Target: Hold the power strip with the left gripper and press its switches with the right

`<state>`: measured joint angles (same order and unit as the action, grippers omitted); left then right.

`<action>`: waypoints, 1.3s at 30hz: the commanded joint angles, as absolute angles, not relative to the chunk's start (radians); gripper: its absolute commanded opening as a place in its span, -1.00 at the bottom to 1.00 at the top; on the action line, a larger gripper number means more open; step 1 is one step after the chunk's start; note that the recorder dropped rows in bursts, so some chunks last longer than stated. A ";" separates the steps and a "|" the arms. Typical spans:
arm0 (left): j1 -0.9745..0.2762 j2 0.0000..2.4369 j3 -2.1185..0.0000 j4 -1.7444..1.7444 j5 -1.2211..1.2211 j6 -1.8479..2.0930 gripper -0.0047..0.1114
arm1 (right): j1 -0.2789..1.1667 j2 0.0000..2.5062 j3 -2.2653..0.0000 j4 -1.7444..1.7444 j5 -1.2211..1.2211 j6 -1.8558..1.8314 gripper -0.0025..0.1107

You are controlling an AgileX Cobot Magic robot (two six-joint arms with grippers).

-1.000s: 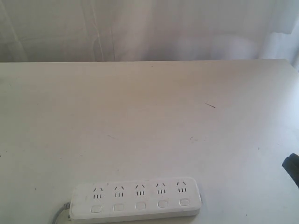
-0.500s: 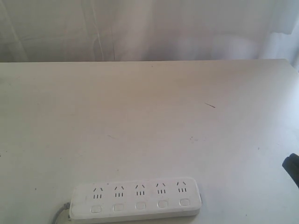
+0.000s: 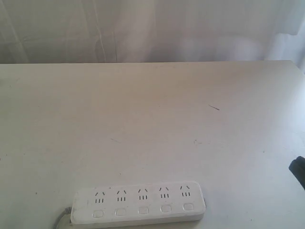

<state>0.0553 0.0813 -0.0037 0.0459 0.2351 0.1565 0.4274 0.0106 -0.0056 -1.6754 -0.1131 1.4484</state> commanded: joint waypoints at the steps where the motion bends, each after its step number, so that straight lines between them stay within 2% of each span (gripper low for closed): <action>1: 0.056 0.076 0.000 0.035 0.233 0.157 -0.92 | 0.341 0.007 0.000 -1.662 -0.113 1.487 -0.96; 8: 0.056 0.076 0.000 0.035 0.233 0.157 -0.92 | 0.088 0.007 0.000 -1.676 -0.148 1.544 -0.96; 17: 0.056 0.076 0.000 0.035 0.233 0.157 -0.92 | -0.126 0.007 0.000 -1.704 -0.196 1.589 -0.96; 31: 0.056 0.076 0.000 0.035 0.233 0.157 -0.92 | -0.142 0.108 0.000 -1.744 -0.114 1.711 -0.96; 39: 0.056 0.076 0.000 0.035 0.233 0.157 -0.92 | -0.142 0.108 0.000 -1.744 -0.148 1.705 -0.96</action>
